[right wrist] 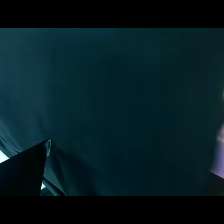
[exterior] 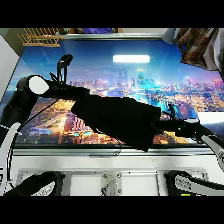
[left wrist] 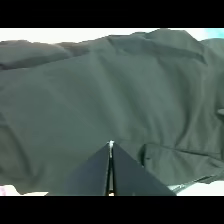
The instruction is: Fold the clothes and pants, and hang the long-sleeved shirts on hangers.
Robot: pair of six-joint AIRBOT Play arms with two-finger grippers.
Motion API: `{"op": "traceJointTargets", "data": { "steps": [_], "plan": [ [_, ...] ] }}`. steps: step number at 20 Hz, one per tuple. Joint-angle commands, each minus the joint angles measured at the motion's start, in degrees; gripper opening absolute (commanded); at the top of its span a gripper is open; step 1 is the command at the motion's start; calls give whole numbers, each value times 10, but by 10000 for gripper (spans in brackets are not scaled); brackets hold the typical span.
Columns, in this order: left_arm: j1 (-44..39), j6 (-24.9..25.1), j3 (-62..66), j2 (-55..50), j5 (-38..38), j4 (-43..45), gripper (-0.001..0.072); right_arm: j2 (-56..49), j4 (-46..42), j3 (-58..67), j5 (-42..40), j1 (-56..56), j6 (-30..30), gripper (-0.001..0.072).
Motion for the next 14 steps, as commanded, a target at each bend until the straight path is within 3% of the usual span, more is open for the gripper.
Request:
{"op": "traceJointTargets", "data": {
  "steps": [1,2,3,4,9,14],
  "plan": [
    [-1,-1,0,1,0,0,16,-9,110,0,-27,63,-72,656],
    [-1,-1,0,1,0,0,16,-9,132,0,-27,70,-93,445],
    [-1,-1,0,1,0,-1,16,-9,154,0,-27,72,-112,186],
    [-1,-1,0,1,0,0,16,-9,168,2,-27,72,-128,12],
    [-1,-1,0,1,-4,0,16,7,130,102,-34,23,-106,13],
    [-1,-1,0,1,-4,0,16,8,-51,322,-99,-119,59,12]
  ]
}}
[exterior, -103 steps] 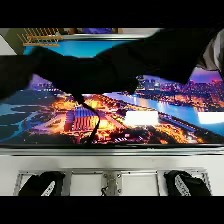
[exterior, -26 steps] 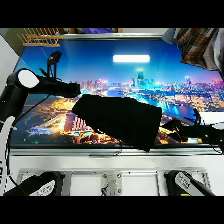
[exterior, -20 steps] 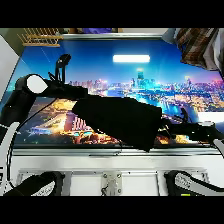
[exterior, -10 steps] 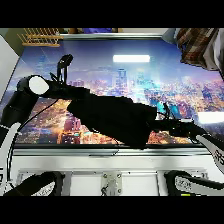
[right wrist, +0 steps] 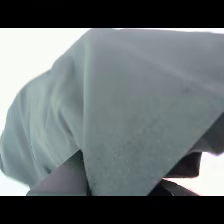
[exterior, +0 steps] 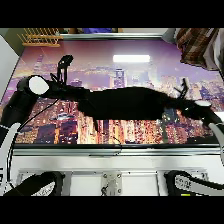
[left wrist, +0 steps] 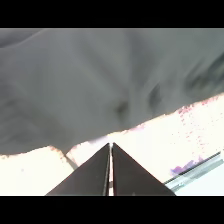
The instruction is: Fold the clothes and pants, and hang the long-sleeved shirts on hangers.
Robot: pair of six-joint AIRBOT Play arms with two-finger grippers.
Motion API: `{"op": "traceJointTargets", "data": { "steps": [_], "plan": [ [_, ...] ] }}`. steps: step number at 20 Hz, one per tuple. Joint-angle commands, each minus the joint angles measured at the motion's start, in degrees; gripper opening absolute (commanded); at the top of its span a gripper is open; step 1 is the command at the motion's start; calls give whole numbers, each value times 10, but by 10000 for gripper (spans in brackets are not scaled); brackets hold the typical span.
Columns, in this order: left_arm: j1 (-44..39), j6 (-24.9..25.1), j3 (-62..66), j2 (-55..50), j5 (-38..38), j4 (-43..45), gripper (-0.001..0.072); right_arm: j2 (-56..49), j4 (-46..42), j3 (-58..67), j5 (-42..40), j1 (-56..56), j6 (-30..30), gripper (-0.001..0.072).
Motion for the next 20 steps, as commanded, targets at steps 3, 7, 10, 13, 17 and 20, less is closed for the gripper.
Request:
{"op": "traceJointTargets", "data": {
  "steps": [3,7,10,13,17,20],
  "plan": [
    [0,0,0,0,0,0,16,2,-129,206,-97,-172,132,12],
    [0,-10,0,0,0,-3,16,8,-174,237,-112,-300,191,12],
    [0,-15,0,0,0,-3,16,21,-339,236,-74,-356,316,12],
    [0,-15,0,0,0,-3,16,53,-565,218,28,-358,451,12],
    [0,-15,0,0,0,-3,16,127,-644,112,113,-340,485,13],
    [0,-15,0,0,-1,-3,16,169,-645,21,136,-324,485,14]
  ]
}}
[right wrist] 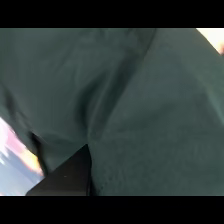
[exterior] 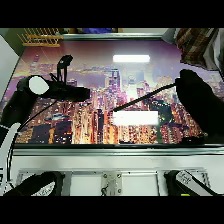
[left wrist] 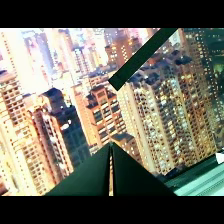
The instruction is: Fold the clothes and pants, and hang the long-sleeved shirts on hangers.
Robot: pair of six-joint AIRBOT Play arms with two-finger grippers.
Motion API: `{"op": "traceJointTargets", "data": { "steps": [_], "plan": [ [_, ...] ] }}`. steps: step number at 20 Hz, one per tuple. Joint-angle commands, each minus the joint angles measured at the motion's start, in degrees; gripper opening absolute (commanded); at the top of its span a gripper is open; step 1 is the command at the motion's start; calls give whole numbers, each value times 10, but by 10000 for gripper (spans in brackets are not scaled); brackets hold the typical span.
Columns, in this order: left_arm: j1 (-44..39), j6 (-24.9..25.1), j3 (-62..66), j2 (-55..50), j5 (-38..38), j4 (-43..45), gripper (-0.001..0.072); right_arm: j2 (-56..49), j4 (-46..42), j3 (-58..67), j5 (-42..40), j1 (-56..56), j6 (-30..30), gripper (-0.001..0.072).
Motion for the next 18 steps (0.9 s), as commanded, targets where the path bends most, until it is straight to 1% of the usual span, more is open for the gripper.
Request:
{"op": "traceJointTargets", "data": {
  "steps": [1,5,6,8,9,12,13,14,15,16,17,18],
  "plan": [
    [0,0,0,0,-3,0,16,48,-48,-98,50,13,25,15],
    [0,1,0,0,-16,0,16,63,-50,-143,73,14,25,28],
    [0,1,0,0,-17,0,16,64,-50,-143,81,14,25,92],
    [0,1,0,0,-23,0,16,66,-56,-141,84,13,21,561],
    [0,1,0,0,-27,0,16,66,-76,-132,92,12,21,663],
    [0,1,0,0,-41,0,16,79,-181,-53,109,12,21,654],
    [0,1,0,0,-42,0,16,89,-203,-16,108,12,21,654],
    [0,1,0,0,-41,0,16,102,-205,19,98,12,21,654],
    [0,1,0,0,-41,0,16,116,-192,47,84,15,21,654],
    [0,1,0,0,-41,0,16,135,-157,67,63,24,20,654],
    [0,1,0,0,-41,0,16,156,-105,75,43,42,-1,654],
    [0,1,0,0,-41,0,16,172,-43,75,31,68,-40,654]
  ]
}}
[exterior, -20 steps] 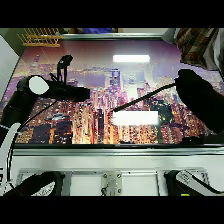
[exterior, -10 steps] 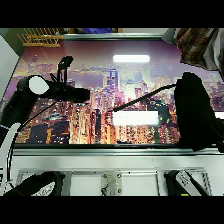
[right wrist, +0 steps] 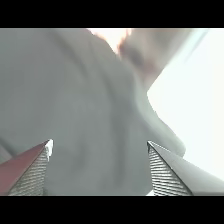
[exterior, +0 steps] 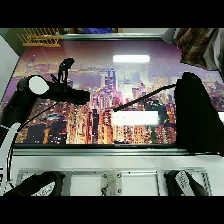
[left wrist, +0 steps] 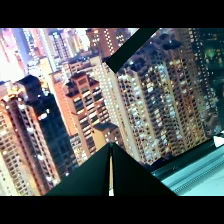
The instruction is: Fold the clothes and pants, and hang the long-sleeved shirts on hangers.
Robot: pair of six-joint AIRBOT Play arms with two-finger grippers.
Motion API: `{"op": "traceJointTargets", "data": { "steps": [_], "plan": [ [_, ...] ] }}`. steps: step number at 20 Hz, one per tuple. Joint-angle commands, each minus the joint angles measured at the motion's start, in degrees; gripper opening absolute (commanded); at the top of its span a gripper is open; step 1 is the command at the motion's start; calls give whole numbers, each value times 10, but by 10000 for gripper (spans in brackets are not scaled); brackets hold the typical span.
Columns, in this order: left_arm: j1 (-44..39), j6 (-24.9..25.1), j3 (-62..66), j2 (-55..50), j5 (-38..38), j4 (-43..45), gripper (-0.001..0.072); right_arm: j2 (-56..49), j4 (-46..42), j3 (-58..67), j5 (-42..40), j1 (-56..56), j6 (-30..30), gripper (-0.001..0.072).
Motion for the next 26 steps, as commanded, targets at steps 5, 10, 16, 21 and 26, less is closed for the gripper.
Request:
{"op": "traceJointTargets", "data": {
  "steps": [5,10,16,21,26],
  "plan": [
    [0,0,0,0,-2,0,16,54,281,7,-24,309,-155,654],
    [0,0,0,0,-2,0,16,21,215,-24,-30,547,-155,652],
    [0,0,0,0,-2,0,16,4,217,-24,-30,584,-154,480],
    [0,0,0,0,-2,0,16,3,216,-24,-17,584,-153,21],
    [0,0,0,0,-1,0,16,3,216,-24,-17,584,-153,21]
  ]
}}
